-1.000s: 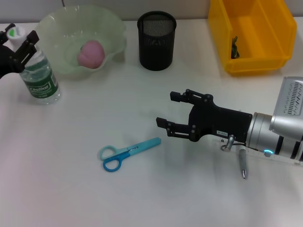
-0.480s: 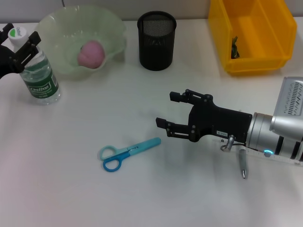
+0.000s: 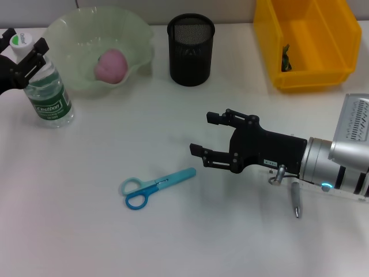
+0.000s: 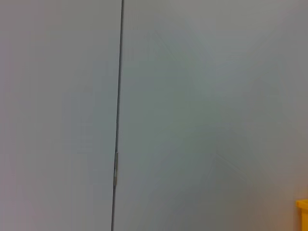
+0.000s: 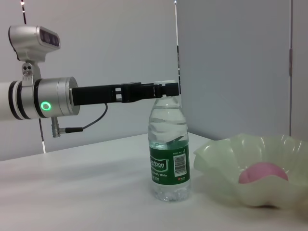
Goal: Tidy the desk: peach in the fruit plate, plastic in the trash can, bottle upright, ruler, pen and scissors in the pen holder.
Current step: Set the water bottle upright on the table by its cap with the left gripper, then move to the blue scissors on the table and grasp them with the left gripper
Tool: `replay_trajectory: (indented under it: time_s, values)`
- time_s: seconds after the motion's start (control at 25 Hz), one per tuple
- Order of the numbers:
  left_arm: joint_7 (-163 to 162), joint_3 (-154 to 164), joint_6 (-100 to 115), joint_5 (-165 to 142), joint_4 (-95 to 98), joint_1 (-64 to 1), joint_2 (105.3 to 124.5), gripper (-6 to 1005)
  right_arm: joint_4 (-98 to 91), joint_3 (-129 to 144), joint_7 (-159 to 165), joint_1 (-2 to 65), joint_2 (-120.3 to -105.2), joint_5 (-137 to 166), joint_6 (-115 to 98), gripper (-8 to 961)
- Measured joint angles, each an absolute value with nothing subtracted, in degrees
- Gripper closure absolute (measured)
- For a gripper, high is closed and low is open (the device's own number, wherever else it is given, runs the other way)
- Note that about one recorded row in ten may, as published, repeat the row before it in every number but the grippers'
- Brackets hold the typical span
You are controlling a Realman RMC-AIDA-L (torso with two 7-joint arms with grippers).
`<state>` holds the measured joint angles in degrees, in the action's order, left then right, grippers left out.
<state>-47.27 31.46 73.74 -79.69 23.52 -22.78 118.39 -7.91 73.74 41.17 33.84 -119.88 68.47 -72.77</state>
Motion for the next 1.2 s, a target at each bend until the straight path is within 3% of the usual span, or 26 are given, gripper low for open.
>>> replay_trajectory:
  time_s: [0.56, 0.76, 0.84, 1.0, 1.2]
  values:
    - [-54.3, 31.5, 79.8, -77.2, 24.9, -22.7, 118.12, 300, -7.9, 73.7, 41.8, 33.8, -119.88, 68.4, -72.9, 159]
    - [-59.3, 31.4, 84.7, -76.0, 26.1, -22.1, 117.73, 215, -7.9, 73.3, 42.2, 33.8, -119.88, 68.1, -72.9, 159]
    - [-65.2, 31.8, 90.3, -76.2, 26.5, -21.7, 116.10, 198, -8.1, 73.1, 43.0, 33.8, -119.86, 68.0, -72.9, 159]
    - [-68.6, 33.6, 94.9, -77.4, 26.5, -21.3, 114.60, 198, -8.6, 73.1, 45.1, 33.8, -119.66, 68.0, -72.9, 159]
    - [-69.1, 35.1, 99.0, -81.5, 26.6, -21.0, 113.75, 198, -8.8, 73.0, 47.0, 33.9, -119.41, 68.0, -73.6, 159]
